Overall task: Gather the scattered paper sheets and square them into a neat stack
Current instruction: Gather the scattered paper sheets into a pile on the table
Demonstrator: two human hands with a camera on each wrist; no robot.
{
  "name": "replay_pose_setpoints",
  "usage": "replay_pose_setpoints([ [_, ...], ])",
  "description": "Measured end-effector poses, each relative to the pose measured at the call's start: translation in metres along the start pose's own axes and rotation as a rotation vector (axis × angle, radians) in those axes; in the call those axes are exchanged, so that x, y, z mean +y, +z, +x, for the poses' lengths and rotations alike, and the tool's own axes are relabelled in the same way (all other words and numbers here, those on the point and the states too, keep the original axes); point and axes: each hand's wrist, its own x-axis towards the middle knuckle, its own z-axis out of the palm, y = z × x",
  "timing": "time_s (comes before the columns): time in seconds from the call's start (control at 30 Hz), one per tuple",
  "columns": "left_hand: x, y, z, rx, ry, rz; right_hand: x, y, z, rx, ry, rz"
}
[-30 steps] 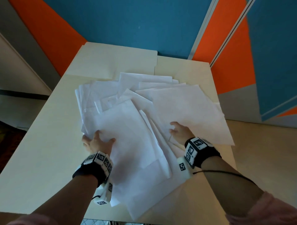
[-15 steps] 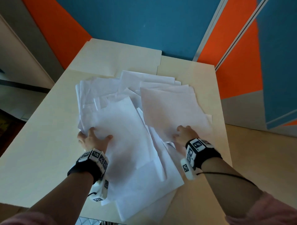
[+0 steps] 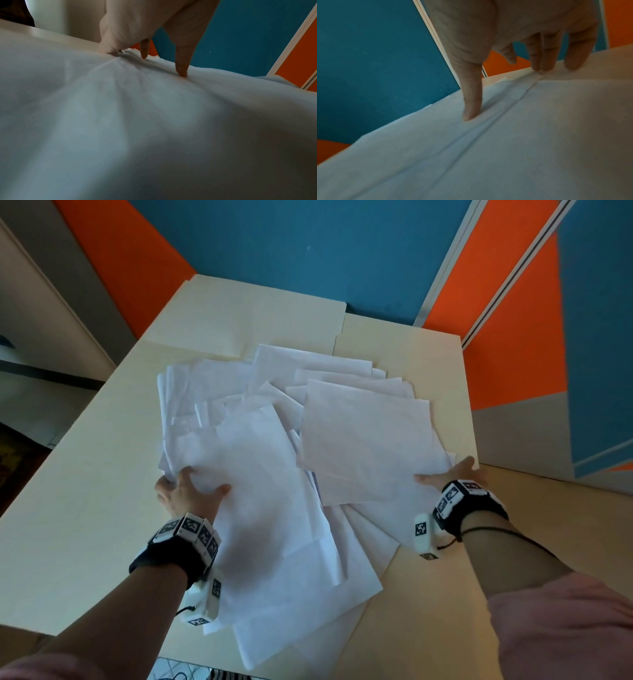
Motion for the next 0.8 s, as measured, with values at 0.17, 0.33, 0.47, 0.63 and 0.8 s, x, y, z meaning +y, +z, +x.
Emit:
replay_pose_setpoints([
  [0.17,0.001,0.000,-0.001,-0.006,-0.013,0.009,-0.012,0.006,0.003,-0.073,0.035,0.100],
  [0.33,0.000,0.000,0.000,-0.020,-0.012,0.034,-0.016,0.006,-0.005,0.006,-0.059,0.296],
  [0.47,-0.001,-0.001,0.000,-0.030,-0.019,0.048,-0.030,-0.010,-0.029,0.377,-0.300,0.667],
  [0.63,0.002,-0.003,-0.001,-0.050,-0.028,0.072,-0.066,-0.027,-0.088,0.715,-0.946,0.765],
  [0.8,0.002,-0.016,0.002,-0.058,-0.023,0.046,-0.071,0.031,-0.120,0.410,-1.364,0.439],
])
